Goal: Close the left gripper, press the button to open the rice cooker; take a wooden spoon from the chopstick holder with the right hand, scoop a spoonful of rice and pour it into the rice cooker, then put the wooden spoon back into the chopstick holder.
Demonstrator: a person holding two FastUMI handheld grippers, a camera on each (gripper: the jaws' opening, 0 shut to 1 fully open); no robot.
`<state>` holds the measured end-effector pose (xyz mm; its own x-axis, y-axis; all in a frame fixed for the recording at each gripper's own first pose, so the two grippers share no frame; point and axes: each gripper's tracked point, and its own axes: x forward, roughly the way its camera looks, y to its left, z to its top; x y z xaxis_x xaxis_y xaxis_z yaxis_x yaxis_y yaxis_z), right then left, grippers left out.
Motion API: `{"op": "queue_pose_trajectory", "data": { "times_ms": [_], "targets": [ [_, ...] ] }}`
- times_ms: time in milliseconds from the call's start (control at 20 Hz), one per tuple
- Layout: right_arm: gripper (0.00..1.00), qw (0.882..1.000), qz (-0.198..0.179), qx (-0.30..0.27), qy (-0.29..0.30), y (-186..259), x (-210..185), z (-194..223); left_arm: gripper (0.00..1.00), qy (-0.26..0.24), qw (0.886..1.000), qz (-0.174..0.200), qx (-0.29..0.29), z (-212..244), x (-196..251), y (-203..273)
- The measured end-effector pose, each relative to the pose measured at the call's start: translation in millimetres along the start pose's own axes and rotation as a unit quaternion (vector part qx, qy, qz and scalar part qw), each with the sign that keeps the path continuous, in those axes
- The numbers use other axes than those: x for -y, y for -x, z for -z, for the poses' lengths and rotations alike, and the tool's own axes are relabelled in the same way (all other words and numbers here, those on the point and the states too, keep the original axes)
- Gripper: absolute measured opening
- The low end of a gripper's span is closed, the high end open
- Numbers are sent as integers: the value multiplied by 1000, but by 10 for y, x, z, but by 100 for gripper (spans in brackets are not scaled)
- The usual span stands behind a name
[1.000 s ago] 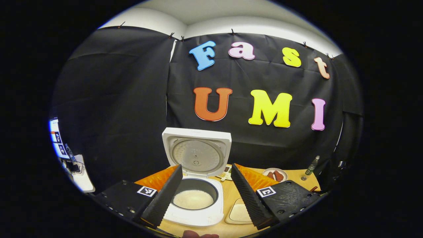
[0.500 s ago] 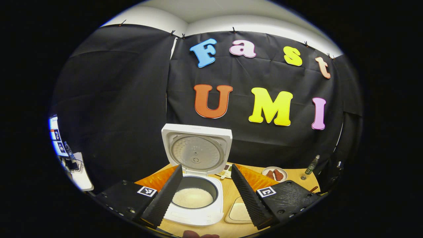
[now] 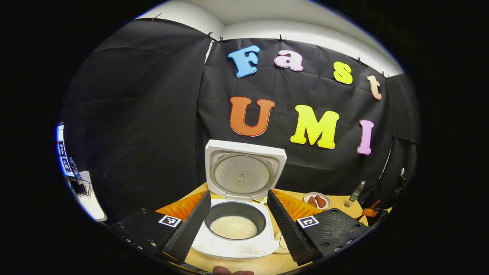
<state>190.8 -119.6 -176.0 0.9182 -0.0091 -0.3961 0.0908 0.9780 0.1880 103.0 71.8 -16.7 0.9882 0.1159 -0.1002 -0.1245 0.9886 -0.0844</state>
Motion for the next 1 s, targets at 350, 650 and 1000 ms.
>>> {"op": "queue_pose_trajectory", "data": {
  "times_ms": [350, 650, 1000],
  "targets": [
    [12, 997, -14, 58, 55, 318, -1054, -120, 95, -22, 1000, 11, 2, -4, -594, 162],
    [12, 990, -12, 41, 132, -97, -1581, 534, 94, -11, 1000, 5, -17, 57, -995, 287],
    [12, 975, 30, 18, 219, -579, -1550, 1180, 95, -19, 998, -9, -51, 185, -1272, 364]
  ]
}}
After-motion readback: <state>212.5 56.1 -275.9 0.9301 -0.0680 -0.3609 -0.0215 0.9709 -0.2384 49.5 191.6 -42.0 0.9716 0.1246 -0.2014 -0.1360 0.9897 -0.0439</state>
